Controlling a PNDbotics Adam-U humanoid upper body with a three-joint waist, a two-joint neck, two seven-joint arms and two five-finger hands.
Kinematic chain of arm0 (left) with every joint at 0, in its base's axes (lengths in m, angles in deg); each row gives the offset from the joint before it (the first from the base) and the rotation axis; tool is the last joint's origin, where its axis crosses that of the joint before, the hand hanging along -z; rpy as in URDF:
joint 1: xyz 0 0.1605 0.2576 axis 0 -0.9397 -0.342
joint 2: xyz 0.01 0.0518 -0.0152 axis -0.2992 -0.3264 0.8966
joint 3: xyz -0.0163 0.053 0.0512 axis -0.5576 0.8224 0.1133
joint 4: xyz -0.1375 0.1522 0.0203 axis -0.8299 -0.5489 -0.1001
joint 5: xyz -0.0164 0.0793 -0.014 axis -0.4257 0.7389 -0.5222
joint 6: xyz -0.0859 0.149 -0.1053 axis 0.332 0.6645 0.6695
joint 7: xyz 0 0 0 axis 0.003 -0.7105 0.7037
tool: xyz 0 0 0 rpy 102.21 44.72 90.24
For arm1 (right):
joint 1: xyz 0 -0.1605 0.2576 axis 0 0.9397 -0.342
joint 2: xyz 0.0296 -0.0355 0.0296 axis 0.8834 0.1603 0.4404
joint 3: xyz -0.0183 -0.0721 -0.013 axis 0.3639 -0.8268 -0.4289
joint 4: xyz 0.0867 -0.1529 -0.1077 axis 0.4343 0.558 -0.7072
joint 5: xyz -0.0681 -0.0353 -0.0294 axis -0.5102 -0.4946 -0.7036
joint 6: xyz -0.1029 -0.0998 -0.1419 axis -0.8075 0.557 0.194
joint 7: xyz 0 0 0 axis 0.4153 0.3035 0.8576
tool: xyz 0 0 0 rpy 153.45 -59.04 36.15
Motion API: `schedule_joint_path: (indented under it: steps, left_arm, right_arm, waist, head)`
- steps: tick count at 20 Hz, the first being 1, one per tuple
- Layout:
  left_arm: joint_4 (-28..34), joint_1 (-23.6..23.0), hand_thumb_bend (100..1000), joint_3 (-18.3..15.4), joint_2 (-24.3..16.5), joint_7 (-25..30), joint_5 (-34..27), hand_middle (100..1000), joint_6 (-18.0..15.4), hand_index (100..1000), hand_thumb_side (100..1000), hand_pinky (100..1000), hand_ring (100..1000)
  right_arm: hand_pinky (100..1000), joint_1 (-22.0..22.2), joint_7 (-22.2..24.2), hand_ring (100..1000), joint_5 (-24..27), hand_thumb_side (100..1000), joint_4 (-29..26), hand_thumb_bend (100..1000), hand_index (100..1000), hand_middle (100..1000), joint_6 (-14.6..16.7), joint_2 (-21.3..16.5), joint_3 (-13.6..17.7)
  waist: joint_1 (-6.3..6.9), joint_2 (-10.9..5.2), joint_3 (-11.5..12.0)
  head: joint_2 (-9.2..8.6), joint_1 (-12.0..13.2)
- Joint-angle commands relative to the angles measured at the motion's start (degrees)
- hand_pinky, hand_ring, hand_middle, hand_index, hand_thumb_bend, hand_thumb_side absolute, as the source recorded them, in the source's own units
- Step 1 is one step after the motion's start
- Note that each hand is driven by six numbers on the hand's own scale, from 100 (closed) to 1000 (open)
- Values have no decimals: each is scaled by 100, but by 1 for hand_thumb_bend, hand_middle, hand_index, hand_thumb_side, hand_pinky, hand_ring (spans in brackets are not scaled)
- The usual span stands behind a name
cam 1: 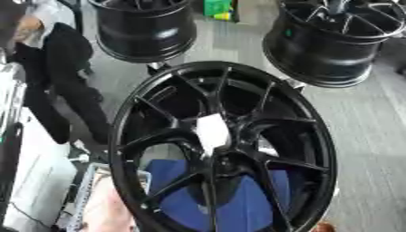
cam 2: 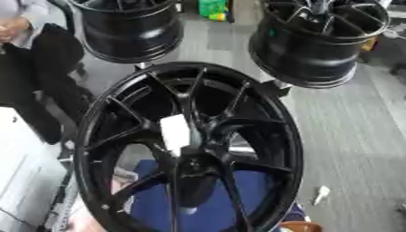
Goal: Pull the pin out of the wheel hub.
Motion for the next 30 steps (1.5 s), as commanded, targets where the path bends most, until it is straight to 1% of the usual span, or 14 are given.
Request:
schedule_joint_path:
  steps: [1, 2, 4, 7, 9, 11, 13, 16, 19, 22, 26, 28, 29, 30]
  left_arm:
    - [-187, 283, 112, 162, -429, 199, 152, 604, -21, 798, 455, 672, 642]
    - [-328, 424, 108, 279, -580, 357, 249, 606, -53, 799, 441, 675, 644]
    - [-706, 806, 100, 569, -881, 855, 500, 609, -174, 796, 418, 681, 649]
    - [-1379, 1455, 136, 1031, -1253, 1688, 863, 618, -455, 802, 398, 697, 664]
    - [-1768, 1956, 167, 1436, -1467, 2409, 1160, 626, -816, 803, 392, 710, 677]
    - [-2096, 2400, 192, 1792, -1561, 3015, 1374, 635, -1220, 805, 398, 719, 688]
    - [-2379, 2797, 222, 2136, -1528, 3495, 1499, 646, -1585, 809, 411, 728, 700]
    - [-2753, 3287, 250, 2584, -1323, 4046, 1514, 655, -2012, 818, 425, 735, 713]
    - [-3000, 3639, 281, 2985, -1138, 4581, 1404, 679, -2387, 827, 441, 747, 734]
    - [-3140, 3934, 314, 3299, -1005, 5114, 1188, 689, -2729, 825, 445, 758, 743]
    - [-3254, 4233, 354, 3663, -817, 5724, 966, 710, -3000, 835, 441, 775, 761]
    - [-3323, 4294, 366, 3778, -764, 5996, 895, 724, -3074, 843, 411, 782, 771]
    - [-3345, 4302, 367, 3821, -758, 6063, 872, 725, -3102, 844, 406, 783, 772]
    - [-3352, 4301, 378, 3865, -765, 6096, 870, 737, -3129, 850, 381, 790, 783]
  right_arm:
    - [855, -30, 43, 729, 11, 325, -67, 100, 714, 697, -11, -253, 42]
    - [855, -26, 58, 728, 11, 322, -67, 100, 714, 697, -17, -276, 37]
    - [855, -24, 88, 728, 15, 320, -67, 100, 714, 697, -30, -321, 27]
    - [855, -25, 120, 728, 26, 327, -67, 100, 714, 697, -36, -362, 9]
    - [855, -26, 134, 727, 43, 333, -67, 100, 713, 697, -46, -387, -8]
    - [855, -37, 140, 727, 61, 335, -67, 100, 713, 696, -51, -406, -20]
    - [855, -59, 156, 727, 72, 336, -67, 100, 713, 696, -46, -420, -36]
    - [855, -88, 188, 726, 86, 337, -67, 100, 713, 696, -42, -431, -59]
    - [855, -109, 215, 725, 99, 338, -67, 100, 713, 695, -41, -447, -77]
    - [854, -132, 233, 724, 120, 350, -67, 100, 712, 694, -32, -451, -97]
    - [854, -171, 259, 725, 134, 346, -67, 100, 712, 695, -22, -456, -124]
    - [855, -185, 274, 724, 134, 346, -67, 100, 712, 694, -15, -461, -132]
    - [855, -189, 279, 724, 134, 346, -67, 100, 712, 694, -12, -462, -134]
    - [854, -189, 281, 724, 135, 351, -67, 100, 712, 694, -11, -462, -135]
  waist:
    - [24, -76, -3]
    - [31, -80, -9]
    - [47, -88, -18]
    - [74, -95, -31]
    - [96, -95, -33]
    - [114, -94, -33]
    - [125, -95, -38]
    - [130, -98, -53]
    - [135, -95, -75]
    - [147, -87, -81]
    - [154, -83, -93]
    - [154, -83, -102]
    - [154, -82, -106]
    - [157, -80, -110]
  head:
    - [30, 9]
    - [30, -2]
    - [30, -4]
    - [30, 4]
    - [30, 19]
    - [30, 30]
    - [30, 43]
    - [30, 64]
    - [30, 71]
    - [30, 65]
    - [30, 63]
    - [30, 56]
    - [30, 54]
    - [30, 46]
